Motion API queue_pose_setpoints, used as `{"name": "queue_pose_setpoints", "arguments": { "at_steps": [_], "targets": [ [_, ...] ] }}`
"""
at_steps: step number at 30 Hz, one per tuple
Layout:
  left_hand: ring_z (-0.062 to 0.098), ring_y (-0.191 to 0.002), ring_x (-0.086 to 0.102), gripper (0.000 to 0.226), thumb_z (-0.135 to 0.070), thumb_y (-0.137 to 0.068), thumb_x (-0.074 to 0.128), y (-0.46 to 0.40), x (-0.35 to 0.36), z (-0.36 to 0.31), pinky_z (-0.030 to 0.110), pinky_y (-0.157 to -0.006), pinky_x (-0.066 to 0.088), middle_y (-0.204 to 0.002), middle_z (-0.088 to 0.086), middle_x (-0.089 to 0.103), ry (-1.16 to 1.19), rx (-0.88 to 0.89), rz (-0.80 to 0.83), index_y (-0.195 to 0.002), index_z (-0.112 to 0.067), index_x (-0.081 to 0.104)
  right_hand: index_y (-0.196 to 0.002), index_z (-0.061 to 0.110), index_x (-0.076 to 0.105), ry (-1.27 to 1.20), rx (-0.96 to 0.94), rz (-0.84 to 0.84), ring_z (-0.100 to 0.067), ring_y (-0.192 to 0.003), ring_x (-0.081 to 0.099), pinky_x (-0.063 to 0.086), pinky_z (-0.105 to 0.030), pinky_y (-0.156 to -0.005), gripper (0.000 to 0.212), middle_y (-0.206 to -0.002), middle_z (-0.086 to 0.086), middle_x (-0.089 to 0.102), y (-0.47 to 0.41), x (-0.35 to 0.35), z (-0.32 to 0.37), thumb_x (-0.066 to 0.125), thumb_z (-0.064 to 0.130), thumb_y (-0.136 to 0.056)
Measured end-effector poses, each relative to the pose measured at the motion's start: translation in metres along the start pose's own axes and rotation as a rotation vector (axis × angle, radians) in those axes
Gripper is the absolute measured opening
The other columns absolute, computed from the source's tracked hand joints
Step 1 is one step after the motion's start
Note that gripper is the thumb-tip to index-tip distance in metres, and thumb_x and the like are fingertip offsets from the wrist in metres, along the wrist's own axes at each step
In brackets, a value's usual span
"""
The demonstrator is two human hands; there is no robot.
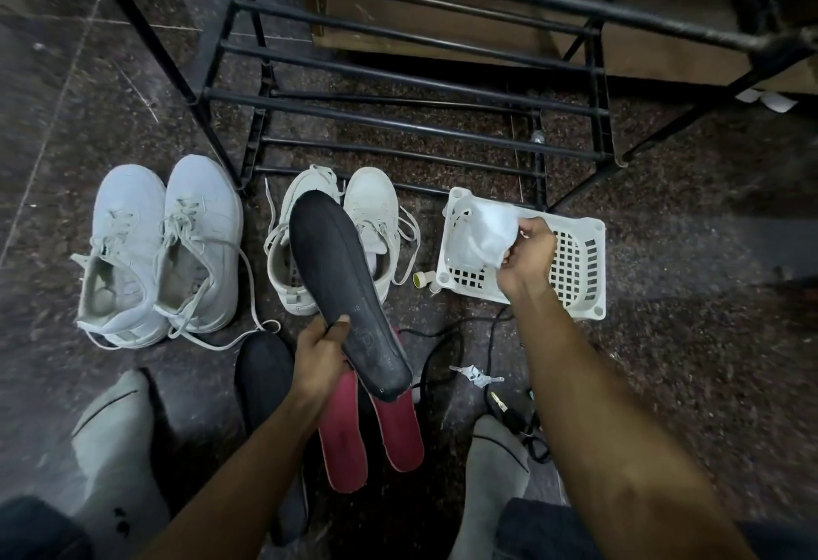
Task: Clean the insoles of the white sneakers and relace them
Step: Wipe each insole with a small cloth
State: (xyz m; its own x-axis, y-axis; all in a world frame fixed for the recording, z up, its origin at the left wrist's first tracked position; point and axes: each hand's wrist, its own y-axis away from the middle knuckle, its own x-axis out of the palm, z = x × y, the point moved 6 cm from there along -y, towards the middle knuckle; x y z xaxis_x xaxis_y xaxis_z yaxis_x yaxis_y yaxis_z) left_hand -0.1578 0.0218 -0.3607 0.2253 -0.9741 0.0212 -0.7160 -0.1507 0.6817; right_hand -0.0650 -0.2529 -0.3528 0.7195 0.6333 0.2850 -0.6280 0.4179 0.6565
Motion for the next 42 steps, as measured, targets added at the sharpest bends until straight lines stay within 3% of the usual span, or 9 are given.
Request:
{"name": "queue_pose_setpoints", "arguments": {
  "at_steps": [8, 12, 16, 20, 25, 28, 33, 38, 42],
  "targets": [
    [0.034, -0.098, 0.067, 0.024, -0.005, -0.097, 0.051, 0.024, -0.01, -0.027, 0.046, -0.092, 0.054, -0.107, 0.019, 0.07, 0.08, 0.065, -0.035, -0.117, 0.001, 0.063, -0.106, 0.008, 0.06, -0.025, 0.067, 0.369, -0.026, -0.084, 0.064, 0.05, -0.04, -0.079, 0.016, -0.098, -0.014, 0.066, 0.116, 0.054, -0.036, 0.058, 0.016, -0.091],
    [0.016, -0.078, 0.068, 0.021, -0.001, -0.095, 0.052, 0.053, -0.026, -0.044, 0.023, -0.068, 0.054, -0.09, 0.006, 0.071, 0.119, 0.156, -0.059, -0.111, -0.001, 0.066, -0.104, 0.009, 0.068, 0.381, -0.122, 0.497, -0.015, -0.077, 0.065, 0.053, -0.03, -0.071, 0.027, -0.093, -0.009, 0.07, 0.181, 0.072, -0.044, 0.064, -0.008, -0.084],
    [0.03, -0.088, 0.066, 0.015, -0.001, -0.091, 0.056, 0.081, -0.042, -0.05, 0.037, -0.081, 0.052, -0.094, 0.015, 0.071, 0.212, 0.175, -0.045, -0.098, -0.004, 0.069, -0.08, 0.022, 0.071, 0.714, -0.461, 0.486, -0.015, -0.074, 0.06, 0.049, -0.031, -0.072, 0.024, -0.082, -0.006, 0.069, 0.22, 0.084, -0.021, 0.07, -0.002, -0.082],
    [0.034, -0.086, 0.063, 0.023, -0.017, -0.076, 0.066, 0.105, -0.048, -0.053, 0.044, -0.085, 0.049, -0.089, 0.017, 0.069, 0.403, 0.137, 0.023, -0.094, -0.004, 0.068, -0.093, 0.02, 0.074, 1.053, -0.737, 0.598, -0.009, -0.068, 0.06, 0.047, -0.027, -0.067, 0.019, -0.082, 0.006, 0.071, 0.264, 0.093, -0.018, 0.064, 0.006, -0.085],
    [0.025, -0.072, 0.067, 0.043, -0.038, -0.09, 0.046, 0.138, -0.036, -0.054, 0.032, -0.071, 0.055, -0.08, 0.013, 0.068, 0.753, -0.088, 0.357, -0.082, -0.004, 0.071, -0.121, 0.016, 0.067, 1.397, -0.878, 0.788, -0.015, -0.11, 0.062, 0.048, -0.032, -0.098, 0.033, -0.126, 0.003, 0.065, 0.312, 0.076, -0.049, 0.06, 0.018, -0.089],
    [0.029, -0.084, 0.067, 0.052, -0.05, -0.084, 0.049, 0.143, -0.037, -0.055, 0.037, -0.084, 0.053, -0.103, 0.019, 0.066, 0.819, -0.14, 0.429, -0.096, -0.003, 0.068, -0.127, 0.018, 0.063, 1.517, -0.884, 0.93, -0.012, -0.125, 0.053, 0.04, -0.033, -0.107, 0.038, -0.14, 0.005, 0.054, 0.325, 0.062, -0.065, 0.054, 0.027, -0.091],
    [0.033, -0.104, 0.067, 0.078, -0.058, -0.082, 0.046, 0.156, -0.023, -0.06, 0.044, -0.098, 0.049, -0.126, 0.024, 0.061, 0.81, -0.175, 0.586, -0.132, 0.001, 0.053, -0.1, 0.021, 0.074, 1.508, -1.325, 0.819, -0.022, -0.097, 0.062, 0.052, -0.037, -0.079, 0.02, -0.108, 0.002, 0.066, 0.335, 0.057, -0.059, 0.065, 0.019, -0.083],
    [0.031, -0.114, 0.063, 0.078, -0.058, -0.082, 0.046, 0.152, -0.02, -0.045, 0.042, -0.108, 0.039, -0.121, 0.024, 0.063, 0.788, -0.185, 0.599, -0.133, 0.001, 0.054, -0.085, 0.014, 0.071, 1.534, -1.222, 0.804, -0.023, -0.079, 0.061, 0.052, -0.037, -0.067, 0.012, -0.085, 0.0, 0.06, 0.336, 0.058, -0.058, 0.066, 0.006, -0.078],
    [0.029, -0.109, 0.063, 0.058, -0.051, -0.081, 0.056, 0.158, -0.014, -0.034, 0.04, -0.104, 0.044, -0.115, 0.016, 0.065, 0.811, -0.193, 0.583, -0.117, -0.006, 0.066, -0.096, 0.016, 0.07, 1.571, -1.073, 0.709, -0.025, -0.086, 0.063, 0.051, -0.038, -0.075, 0.017, -0.091, 0.0, 0.065, 0.322, 0.069, -0.045, 0.061, 0.009, -0.084]
  ]
}}
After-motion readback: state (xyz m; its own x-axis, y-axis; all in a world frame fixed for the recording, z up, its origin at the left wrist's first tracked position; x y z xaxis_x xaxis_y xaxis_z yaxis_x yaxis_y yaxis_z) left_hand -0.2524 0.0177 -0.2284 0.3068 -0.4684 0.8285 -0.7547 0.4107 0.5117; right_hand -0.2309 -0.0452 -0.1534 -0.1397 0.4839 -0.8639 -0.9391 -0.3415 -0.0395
